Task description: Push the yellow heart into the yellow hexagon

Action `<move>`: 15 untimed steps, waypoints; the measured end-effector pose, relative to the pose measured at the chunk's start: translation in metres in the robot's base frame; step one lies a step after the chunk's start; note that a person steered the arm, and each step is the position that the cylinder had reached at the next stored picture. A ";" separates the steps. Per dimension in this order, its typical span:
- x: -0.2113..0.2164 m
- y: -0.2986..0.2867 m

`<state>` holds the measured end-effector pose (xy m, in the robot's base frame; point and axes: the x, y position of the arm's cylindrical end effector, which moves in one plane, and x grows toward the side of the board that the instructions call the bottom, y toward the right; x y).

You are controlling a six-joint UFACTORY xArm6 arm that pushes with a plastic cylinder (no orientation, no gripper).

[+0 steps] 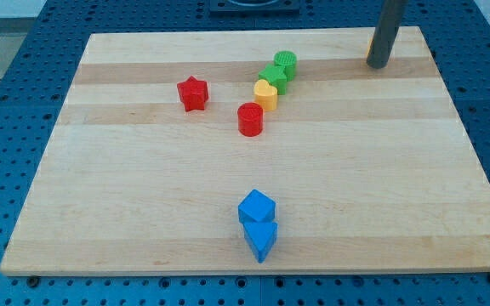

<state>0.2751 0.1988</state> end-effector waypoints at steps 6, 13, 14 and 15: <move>0.176 -0.111; 0.094 -0.180; 0.115 -0.130; 0.132 -0.111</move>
<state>0.4072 0.0881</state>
